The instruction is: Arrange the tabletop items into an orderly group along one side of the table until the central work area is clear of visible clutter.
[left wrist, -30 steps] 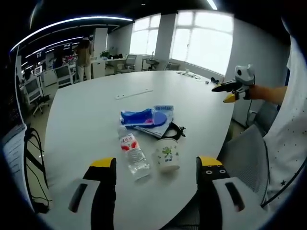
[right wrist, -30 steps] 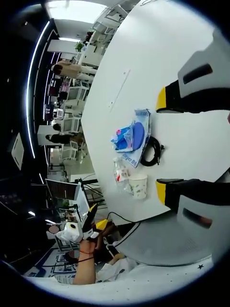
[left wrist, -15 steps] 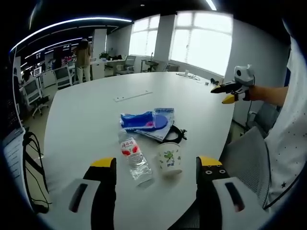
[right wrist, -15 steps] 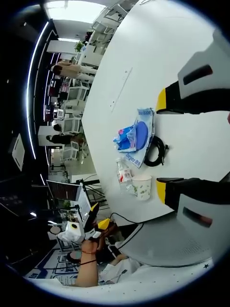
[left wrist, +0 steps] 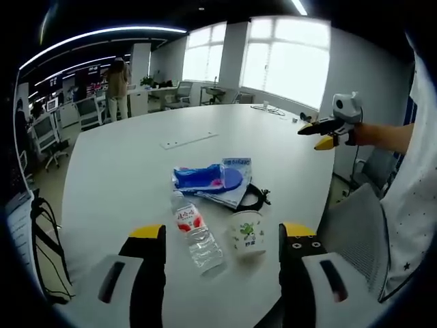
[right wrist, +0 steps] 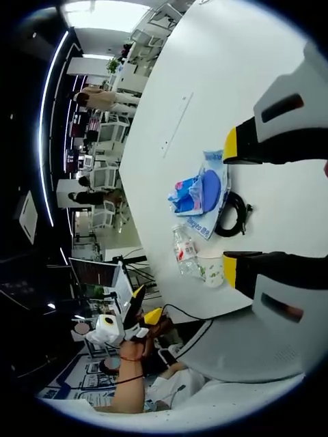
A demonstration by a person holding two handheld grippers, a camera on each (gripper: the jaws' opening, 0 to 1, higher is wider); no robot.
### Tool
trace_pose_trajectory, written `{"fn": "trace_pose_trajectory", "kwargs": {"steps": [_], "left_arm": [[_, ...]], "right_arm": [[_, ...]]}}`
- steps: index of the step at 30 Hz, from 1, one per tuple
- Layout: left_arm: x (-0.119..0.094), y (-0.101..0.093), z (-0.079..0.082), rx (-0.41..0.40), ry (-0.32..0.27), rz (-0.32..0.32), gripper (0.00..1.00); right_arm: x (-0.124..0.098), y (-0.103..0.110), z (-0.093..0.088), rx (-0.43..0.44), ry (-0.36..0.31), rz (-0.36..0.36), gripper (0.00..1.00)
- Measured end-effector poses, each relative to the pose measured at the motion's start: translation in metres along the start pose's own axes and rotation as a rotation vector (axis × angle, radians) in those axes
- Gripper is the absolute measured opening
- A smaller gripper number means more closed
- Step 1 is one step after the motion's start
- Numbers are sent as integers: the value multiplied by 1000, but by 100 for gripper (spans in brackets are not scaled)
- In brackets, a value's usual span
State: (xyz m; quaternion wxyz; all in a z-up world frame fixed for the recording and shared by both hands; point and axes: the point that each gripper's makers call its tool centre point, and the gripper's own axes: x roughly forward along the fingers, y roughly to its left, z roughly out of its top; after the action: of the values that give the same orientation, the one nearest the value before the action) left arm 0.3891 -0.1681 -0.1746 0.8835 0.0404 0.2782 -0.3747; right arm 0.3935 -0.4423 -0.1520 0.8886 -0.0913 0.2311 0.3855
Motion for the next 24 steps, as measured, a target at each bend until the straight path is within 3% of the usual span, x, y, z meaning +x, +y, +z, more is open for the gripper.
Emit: {"fn": "trace_pose_trajectory", "kwargs": {"steps": [24], "left_arm": [[28,17,16,12,-12,-20,67]], "right_arm": [[32,-10,8,28,9,-6,45]]}}
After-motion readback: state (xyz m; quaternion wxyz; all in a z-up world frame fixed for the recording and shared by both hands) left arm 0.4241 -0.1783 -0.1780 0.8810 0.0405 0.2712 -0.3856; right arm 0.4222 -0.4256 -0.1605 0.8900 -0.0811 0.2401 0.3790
